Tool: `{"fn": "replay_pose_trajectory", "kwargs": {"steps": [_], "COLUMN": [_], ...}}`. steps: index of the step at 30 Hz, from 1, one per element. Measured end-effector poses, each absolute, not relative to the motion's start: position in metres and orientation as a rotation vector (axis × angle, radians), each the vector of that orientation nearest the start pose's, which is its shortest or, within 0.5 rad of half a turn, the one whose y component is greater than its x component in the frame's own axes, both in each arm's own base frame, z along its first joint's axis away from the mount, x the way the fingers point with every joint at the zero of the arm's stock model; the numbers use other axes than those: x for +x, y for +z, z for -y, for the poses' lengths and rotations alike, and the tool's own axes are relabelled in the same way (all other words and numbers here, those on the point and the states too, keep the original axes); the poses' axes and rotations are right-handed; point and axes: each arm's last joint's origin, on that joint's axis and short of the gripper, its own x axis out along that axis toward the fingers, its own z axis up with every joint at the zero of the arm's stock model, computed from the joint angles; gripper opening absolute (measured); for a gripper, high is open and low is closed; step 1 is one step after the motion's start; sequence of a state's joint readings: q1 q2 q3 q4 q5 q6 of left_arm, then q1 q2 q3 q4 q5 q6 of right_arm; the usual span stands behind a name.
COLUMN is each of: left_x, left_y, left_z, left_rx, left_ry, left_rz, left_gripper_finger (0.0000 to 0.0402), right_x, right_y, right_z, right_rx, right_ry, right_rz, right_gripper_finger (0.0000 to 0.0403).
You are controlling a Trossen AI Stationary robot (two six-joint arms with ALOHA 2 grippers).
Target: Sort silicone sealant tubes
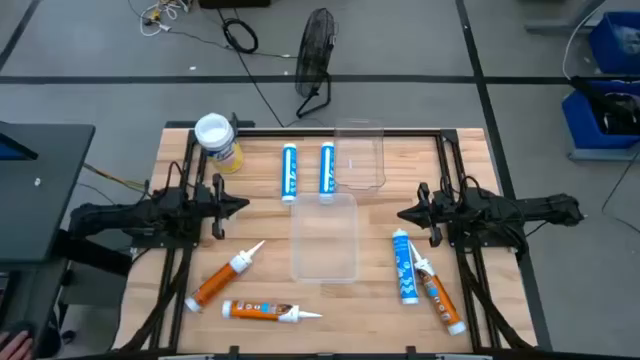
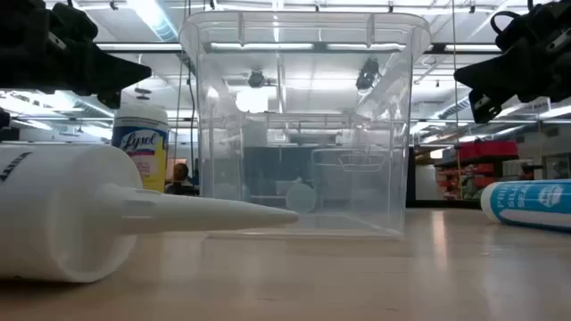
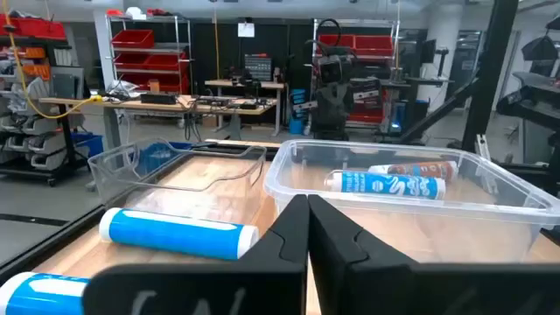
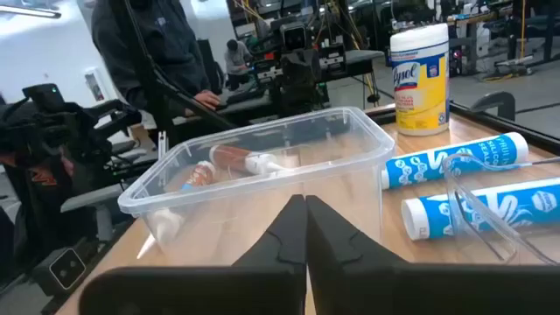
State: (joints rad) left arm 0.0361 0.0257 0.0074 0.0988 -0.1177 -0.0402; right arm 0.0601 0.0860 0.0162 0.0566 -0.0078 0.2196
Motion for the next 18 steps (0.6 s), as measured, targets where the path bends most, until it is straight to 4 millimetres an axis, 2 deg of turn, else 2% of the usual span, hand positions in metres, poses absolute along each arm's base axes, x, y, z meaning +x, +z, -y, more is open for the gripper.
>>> {"fn": "replay_pose_trajectory", "kwargs": {"steps": [12,18], "left_x": [0.0983,0.0983], "left_y": [0.1719,0.1715], "left_z": [-0.007,-0.007], "left_rx": [-0.085,-0.1], "left_ry": [0.151,0.151], "left_rz": [0.07,0.066], "left_gripper_finger": [0.0005,0.0005], "right_x": [0.1021,0.1021], "right_y": [0.1672,0.166], "right_z": [-0.0064,-0.0058], "right_rx": [0.292,0.484], "right_ry": [0.065,0.04], "right_rz": [-0.028,-0.042], "right_gripper_finger": [0.0002,0.0002]}}
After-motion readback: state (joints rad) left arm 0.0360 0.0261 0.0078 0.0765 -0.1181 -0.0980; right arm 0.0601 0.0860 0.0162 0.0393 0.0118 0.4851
